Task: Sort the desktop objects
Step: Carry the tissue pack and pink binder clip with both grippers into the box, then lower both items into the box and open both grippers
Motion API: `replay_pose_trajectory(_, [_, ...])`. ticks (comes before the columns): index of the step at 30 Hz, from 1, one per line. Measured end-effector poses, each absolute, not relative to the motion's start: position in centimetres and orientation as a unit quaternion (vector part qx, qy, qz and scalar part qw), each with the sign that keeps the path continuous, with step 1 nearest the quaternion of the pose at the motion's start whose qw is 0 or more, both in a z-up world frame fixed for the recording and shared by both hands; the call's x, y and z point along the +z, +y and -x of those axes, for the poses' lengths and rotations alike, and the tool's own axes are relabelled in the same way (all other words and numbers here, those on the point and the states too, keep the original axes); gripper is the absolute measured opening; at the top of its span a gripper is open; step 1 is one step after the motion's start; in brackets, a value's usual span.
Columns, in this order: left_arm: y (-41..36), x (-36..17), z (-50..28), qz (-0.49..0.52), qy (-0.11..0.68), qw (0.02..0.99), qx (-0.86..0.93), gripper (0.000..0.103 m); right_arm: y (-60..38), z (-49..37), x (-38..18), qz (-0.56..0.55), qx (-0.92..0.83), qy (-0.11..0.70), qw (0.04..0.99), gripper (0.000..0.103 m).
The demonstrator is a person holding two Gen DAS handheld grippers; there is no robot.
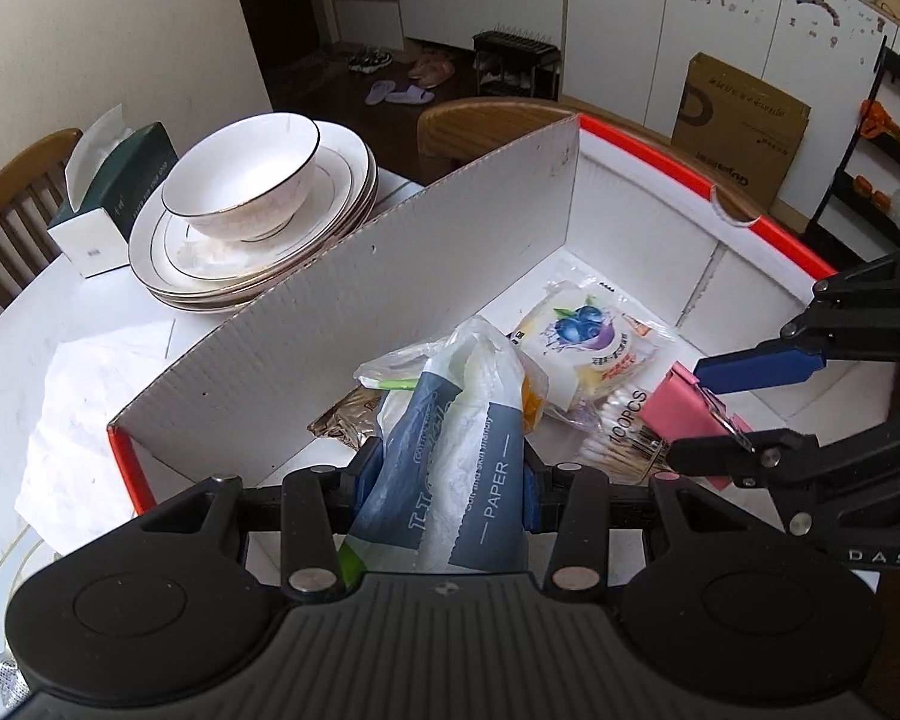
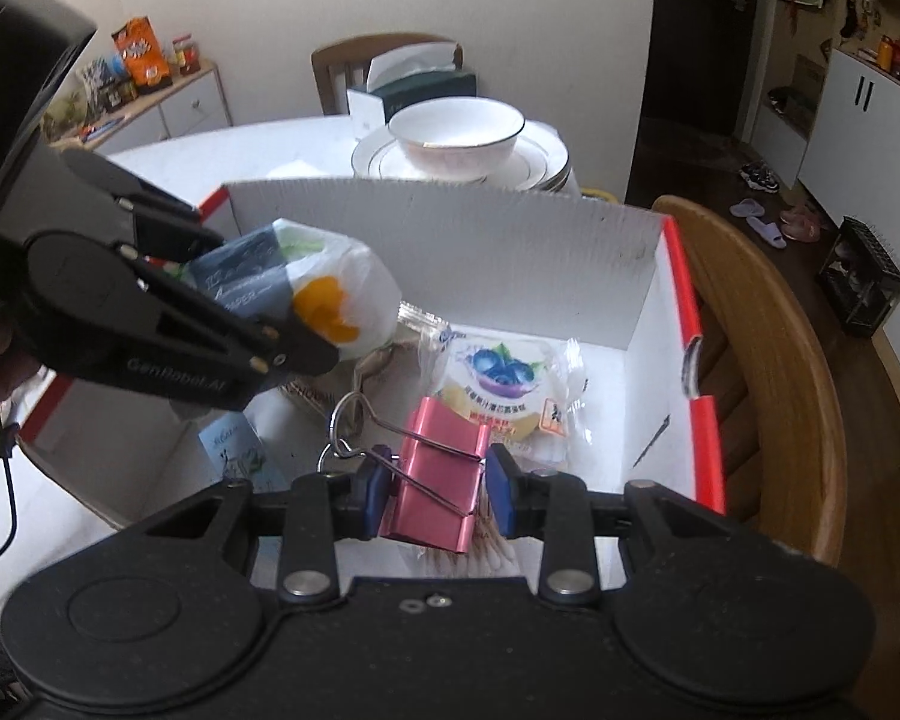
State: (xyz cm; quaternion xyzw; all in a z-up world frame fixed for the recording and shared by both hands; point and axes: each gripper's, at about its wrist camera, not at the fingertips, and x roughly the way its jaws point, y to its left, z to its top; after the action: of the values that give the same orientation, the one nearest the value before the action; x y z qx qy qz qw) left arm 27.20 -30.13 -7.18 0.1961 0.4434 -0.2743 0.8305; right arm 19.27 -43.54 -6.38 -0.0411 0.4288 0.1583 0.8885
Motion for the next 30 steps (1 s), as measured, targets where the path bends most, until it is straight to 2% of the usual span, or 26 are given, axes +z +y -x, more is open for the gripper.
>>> replay_pose_trajectory(22, [-30.8, -9.1, -27.3, -0.209, 0.474, 0.81, -0.276, 0.044, -42.5, -21.1, -8.9, 0.058, 0.172, 0.477, 0.86, 0.033])
replay_pose_trajectory(26, [-30.7, -9.2, -27.3, -0.204, 0.477, 0.807, -0.281, 0.049, -42.4, -21.2, -9.0, 0.056, 0.172, 0.48, 0.859, 0.034])
replay_pose_trajectory(30, [-30.4, -9.2, -27.1, -0.196, 0.48, 0.807, -0.283, 0.06, -42.5, -21.1, -8.9, 0.055, 0.172, 0.479, 0.859, 0.033])
